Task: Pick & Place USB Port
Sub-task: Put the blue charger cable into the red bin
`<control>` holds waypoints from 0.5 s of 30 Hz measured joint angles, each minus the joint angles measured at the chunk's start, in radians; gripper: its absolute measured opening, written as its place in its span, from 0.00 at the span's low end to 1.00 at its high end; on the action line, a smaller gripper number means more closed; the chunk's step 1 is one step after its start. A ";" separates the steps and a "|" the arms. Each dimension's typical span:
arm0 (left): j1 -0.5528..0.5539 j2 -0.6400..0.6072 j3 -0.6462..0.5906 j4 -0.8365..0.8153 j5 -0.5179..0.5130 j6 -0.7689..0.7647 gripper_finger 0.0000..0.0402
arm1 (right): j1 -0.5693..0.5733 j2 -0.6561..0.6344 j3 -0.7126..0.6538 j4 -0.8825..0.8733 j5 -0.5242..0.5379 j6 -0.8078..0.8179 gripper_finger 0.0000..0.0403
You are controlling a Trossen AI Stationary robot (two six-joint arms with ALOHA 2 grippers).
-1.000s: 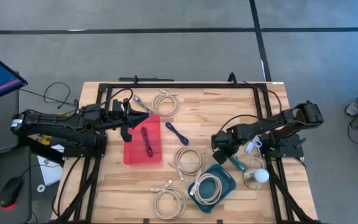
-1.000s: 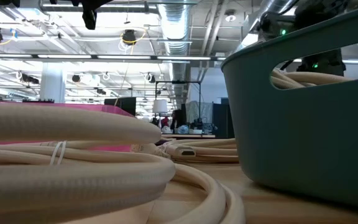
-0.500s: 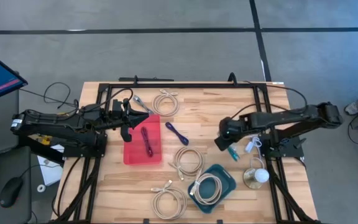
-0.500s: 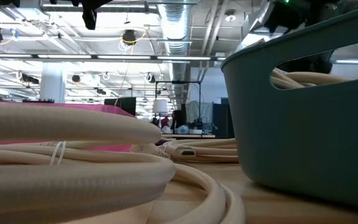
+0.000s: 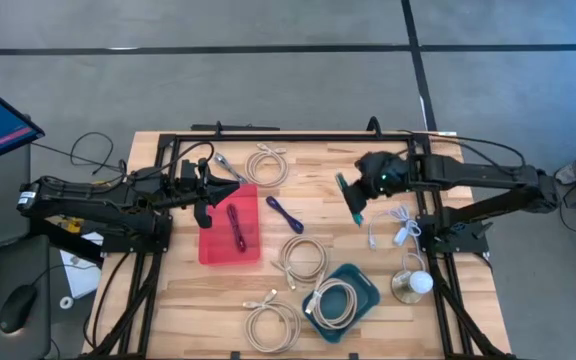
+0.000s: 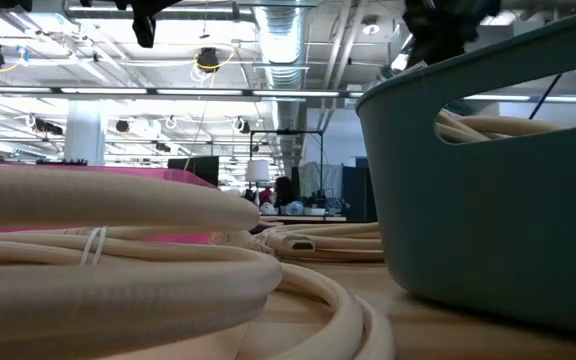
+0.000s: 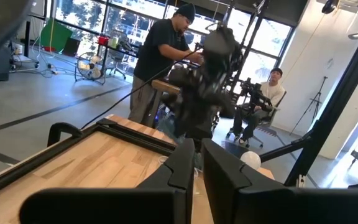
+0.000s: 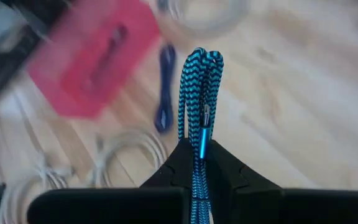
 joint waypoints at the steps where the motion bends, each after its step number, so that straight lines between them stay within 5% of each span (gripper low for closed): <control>1: 0.000 0.000 0.000 0.000 0.000 0.000 0.08 | -0.003 0.001 0.016 0.025 0.006 -0.016 0.03; 15: 0.015 0.035 0.000 0.004 0.002 -0.064 0.11 | -0.003 0.036 0.059 0.423 0.018 -0.150 0.03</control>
